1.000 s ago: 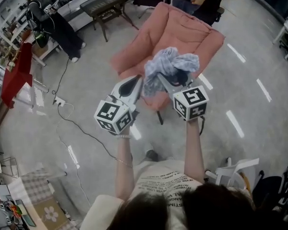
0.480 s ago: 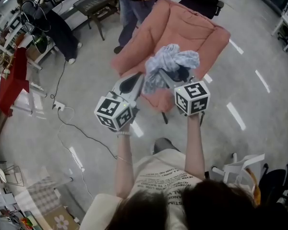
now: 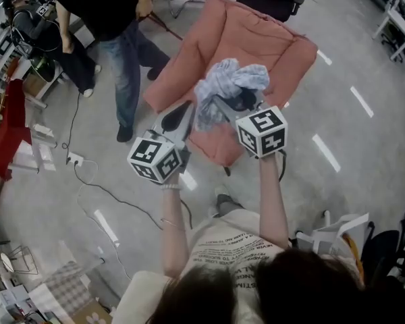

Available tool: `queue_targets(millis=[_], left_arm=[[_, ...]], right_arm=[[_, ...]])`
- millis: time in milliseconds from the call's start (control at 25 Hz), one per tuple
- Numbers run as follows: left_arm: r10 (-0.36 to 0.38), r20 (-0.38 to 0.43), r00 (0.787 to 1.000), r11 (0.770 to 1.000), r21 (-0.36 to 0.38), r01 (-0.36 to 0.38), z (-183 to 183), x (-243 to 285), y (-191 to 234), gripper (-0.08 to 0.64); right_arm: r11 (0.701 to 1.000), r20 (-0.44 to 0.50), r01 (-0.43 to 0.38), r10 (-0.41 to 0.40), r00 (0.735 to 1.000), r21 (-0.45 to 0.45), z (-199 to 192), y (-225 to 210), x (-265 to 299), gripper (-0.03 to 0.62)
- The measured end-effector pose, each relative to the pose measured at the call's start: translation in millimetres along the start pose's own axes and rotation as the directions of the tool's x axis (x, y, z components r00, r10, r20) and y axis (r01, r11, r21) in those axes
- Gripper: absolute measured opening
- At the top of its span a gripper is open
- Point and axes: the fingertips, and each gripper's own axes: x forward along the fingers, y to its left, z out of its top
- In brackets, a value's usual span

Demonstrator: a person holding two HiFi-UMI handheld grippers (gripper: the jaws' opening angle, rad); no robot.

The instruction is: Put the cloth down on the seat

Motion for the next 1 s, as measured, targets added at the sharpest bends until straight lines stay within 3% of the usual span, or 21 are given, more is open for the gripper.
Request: queue_targets(millis=[400, 600, 1000], left_arm=[[0.031, -0.011, 0.999, 0.999, -0.007, -0.031, 9.7, 38.9, 32.4, -0.002], [0.048, -0.005, 0.999, 0.999, -0.016, -0.048, 5.1, 46.3, 39.5, -0.002], [0.039, -0.050, 0.998, 0.998, -0.054, -0.041, -4.0, 70.7, 93.1, -0.002]], right_arm=[[0.999, -0.018, -0.031, 0.031, 0.999, -0.004, 17.3, -37.6, 38.8, 0.216], [0.999, -0.027, -0.049, 0.049, 0.998, 0.010, 11.2, -46.7, 49.6, 0.216], [0.997, -0.077, -0.029, 0.035, 0.996, 0.071, -0.6, -66.5, 99.9, 0.216]])
